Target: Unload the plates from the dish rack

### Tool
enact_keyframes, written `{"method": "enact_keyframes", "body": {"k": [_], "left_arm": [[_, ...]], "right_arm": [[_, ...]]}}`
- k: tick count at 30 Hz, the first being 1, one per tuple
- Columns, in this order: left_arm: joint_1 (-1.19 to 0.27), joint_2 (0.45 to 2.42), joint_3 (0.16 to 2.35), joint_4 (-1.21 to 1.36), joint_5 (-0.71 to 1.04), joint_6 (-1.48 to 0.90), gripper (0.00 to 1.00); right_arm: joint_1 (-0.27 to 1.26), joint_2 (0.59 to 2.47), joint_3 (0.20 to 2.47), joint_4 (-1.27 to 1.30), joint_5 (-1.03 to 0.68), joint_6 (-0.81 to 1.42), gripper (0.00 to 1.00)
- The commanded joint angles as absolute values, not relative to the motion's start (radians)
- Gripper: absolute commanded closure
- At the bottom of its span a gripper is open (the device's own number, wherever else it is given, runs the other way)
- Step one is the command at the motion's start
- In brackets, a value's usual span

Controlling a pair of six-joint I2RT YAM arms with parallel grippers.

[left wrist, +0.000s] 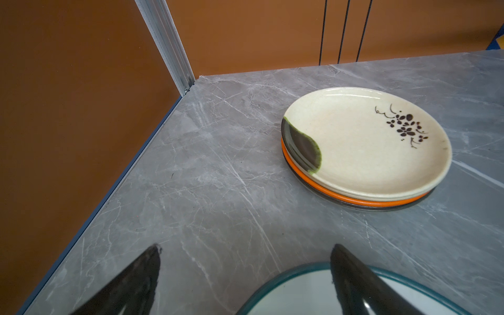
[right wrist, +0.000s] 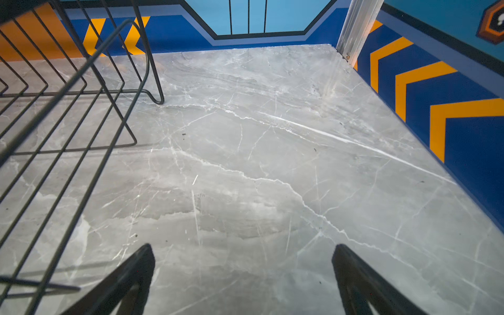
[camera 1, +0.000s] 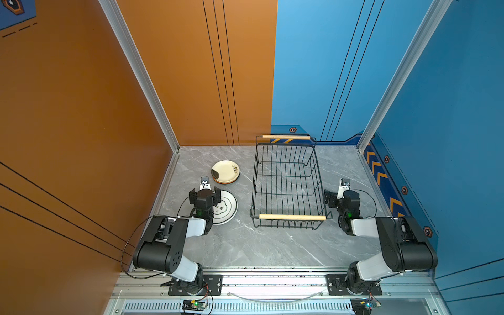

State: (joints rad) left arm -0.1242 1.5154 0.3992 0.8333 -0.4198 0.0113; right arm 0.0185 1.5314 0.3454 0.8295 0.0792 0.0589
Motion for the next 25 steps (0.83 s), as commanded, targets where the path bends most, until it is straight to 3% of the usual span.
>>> {"method": "enact_keyframes", "body": {"k": [1, 5, 8, 12, 25], "left_arm": [[-0.114, 1.519, 0.389, 0.885, -0.438, 0.009, 0.02], [-0.099, 1.52, 0.381, 0.887, -0.39, 0.002, 0.02], [-0.102, 1.583, 0.343, 1.043, -0.386, 0.023, 0.02], [-0.098, 1.575, 0.35, 1.007, -0.377, 0.015, 0.02], [-0.098, 1.573, 0.353, 0.999, -0.375, 0.014, 0.02]], "right_arm": [[0.012, 1.539, 0.322, 0.993, 0.043, 0.051, 0.0], [0.012, 1.543, 0.313, 1.019, 0.069, 0.061, 0.0], [0.019, 1.544, 0.309, 1.026, 0.115, 0.068, 0.0], [0.028, 1.538, 0.364, 0.908, 0.156, 0.072, 0.0], [0.054, 1.546, 0.364, 0.927, 0.22, 0.063, 0.0]]}}
